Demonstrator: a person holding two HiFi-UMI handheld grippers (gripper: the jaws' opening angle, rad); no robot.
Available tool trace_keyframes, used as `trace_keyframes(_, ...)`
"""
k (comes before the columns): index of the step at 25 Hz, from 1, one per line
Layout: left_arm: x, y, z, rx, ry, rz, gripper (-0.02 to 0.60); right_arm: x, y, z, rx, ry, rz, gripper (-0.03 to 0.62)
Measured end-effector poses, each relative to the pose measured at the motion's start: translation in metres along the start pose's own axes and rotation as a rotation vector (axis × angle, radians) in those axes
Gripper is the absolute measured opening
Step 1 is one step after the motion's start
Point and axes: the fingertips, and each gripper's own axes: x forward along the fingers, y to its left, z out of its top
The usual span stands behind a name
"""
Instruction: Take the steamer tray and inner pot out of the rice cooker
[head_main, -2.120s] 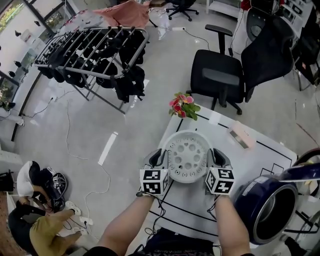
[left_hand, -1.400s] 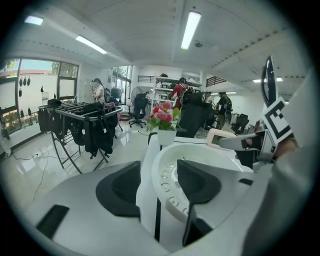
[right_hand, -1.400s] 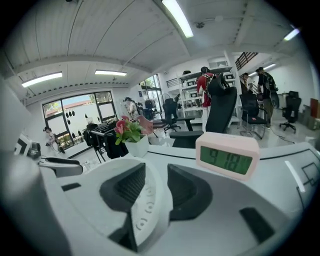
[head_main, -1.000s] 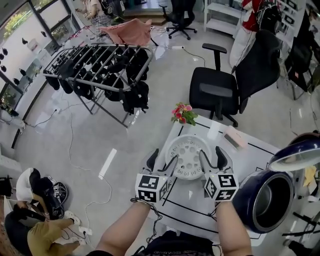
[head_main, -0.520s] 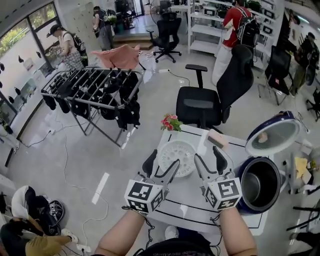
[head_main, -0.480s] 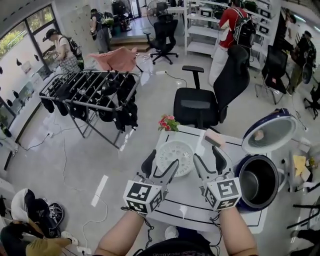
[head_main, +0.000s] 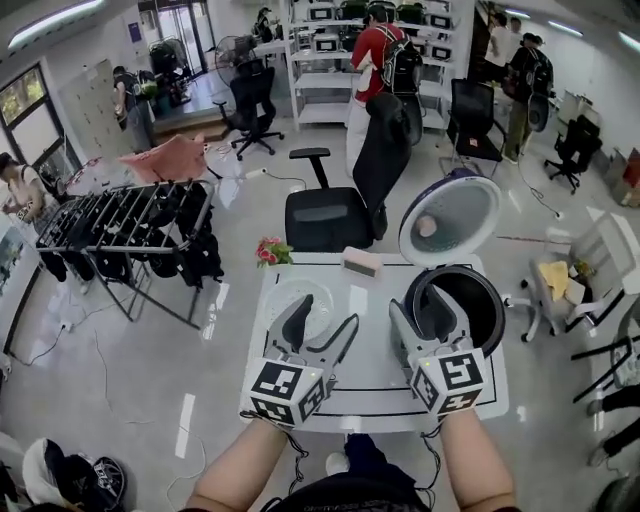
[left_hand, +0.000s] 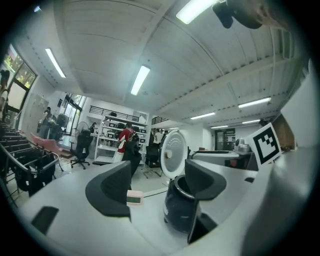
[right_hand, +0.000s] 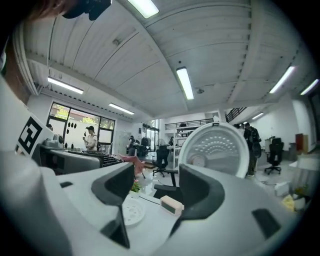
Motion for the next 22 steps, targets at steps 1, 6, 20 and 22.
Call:
trace_keyframes(1, 0.003, -0.013, 0.0, 0.002, 0.002, -0.027, 0.333, -0.013, -0.009, 0.0, 0.001, 0.001, -0.03, 0.268)
trace_keyframes(6, 0.02, -0.073, -0.005, 0.005, 0.026, -0.148, 0.333, -0.074, -0.056, -0.004, 0.016, 0.02, -0.175, 0.268)
trace_keyframes(20, 0.078, -0.158, -0.04, -0.013, 0.117, -0.246, 0.333, -0.152, -0.167, -0.032, 0.079, 0.1, -0.366, 0.268)
trace_keyframes(22, 0.089, -0.159, -0.049, -0.018, 0.137, -0.223, 0.333, -0.147, -0.18, -0.042, 0.097, 0.119, -0.352, 0.268)
